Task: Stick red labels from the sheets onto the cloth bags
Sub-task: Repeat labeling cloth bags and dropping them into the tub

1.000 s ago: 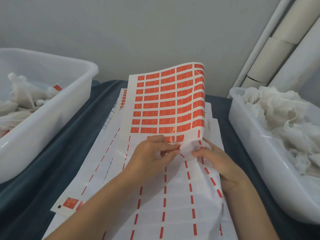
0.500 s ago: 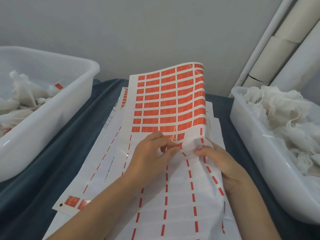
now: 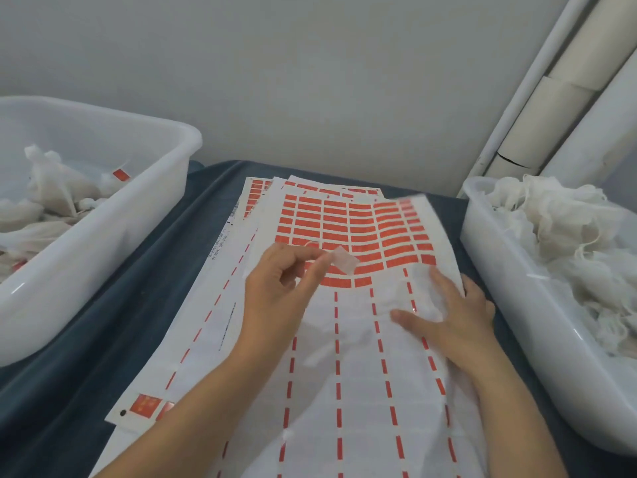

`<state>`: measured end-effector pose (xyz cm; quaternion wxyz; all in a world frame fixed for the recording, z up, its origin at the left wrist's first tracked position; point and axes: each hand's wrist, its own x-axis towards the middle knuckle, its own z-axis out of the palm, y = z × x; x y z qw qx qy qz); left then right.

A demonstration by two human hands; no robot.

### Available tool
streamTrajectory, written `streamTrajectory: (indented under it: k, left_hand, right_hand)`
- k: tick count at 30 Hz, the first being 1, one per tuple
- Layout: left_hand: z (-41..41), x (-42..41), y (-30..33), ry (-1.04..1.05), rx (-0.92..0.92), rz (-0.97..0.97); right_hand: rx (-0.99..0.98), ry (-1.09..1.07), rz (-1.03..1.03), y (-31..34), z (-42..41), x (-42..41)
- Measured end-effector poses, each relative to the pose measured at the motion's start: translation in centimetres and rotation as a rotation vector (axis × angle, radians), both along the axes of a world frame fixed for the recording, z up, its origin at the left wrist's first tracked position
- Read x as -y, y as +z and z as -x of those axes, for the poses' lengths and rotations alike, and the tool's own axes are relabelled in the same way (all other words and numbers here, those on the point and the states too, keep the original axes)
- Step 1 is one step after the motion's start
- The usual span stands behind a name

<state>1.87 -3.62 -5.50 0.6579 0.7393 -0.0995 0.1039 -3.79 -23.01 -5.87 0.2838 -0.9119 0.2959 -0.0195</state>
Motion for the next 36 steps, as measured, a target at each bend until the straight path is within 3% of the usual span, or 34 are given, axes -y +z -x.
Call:
streamTrajectory:
  k: [1,3,5,8,13,19,21,25,30,36]
  left_hand:
    - [0.1,0.0,0.1,-0.019,0.016,-0.012]
    - [0.4,0.0,0.3,-0.044,0.121,-0.085]
    - [0.8,-0.1,0.3,-0.082,0.268,-0.197]
    - [1.2,0.1,-0.2,-0.113,0.479,-0.336]
    - [1.6,0.4,-0.5,-0.124,0.614,-0.443]
    - [1.7,0.2,-0.2,-0.252,0.531,-0.427]
    - [1.7,0.2,-0.2,-0.283,0.528,-0.434]
    - [1.9,0.3,-0.5,-0.349,0.547,-0.473]
    - [1.8,0.2,-0.4,-0.349,0.544,-0.480]
    - [1.7,0.3,0.3,-0.316,0.172,-0.304]
  right_hand:
    - [-0.008,0.011,0.094,-0.2,0.0,-0.2]
    - [0.176,0.018,0.149,-0.3,0.0,-0.7]
    - [0.368,0.031,-0.102,0.5,0.0,-1.7]
    - [0.260,0.105,-0.459,1.8,0.0,-3.3]
    - [0.248,0.163,-0.576,1.7,0.9,-2.8]
    - [0.641,0.015,-0.721,1.9,1.1,-2.7]
    - [0.720,0.090,-0.681,2.4,1.1,-2.9]
    - [0.611,0.358,-0.602,2.1,1.0,-4.3]
    - [0.629,0.354,-0.564,1.9,1.1,-4.3]
    - [0.695,0.268,-0.512,1.8,1.1,-4.1]
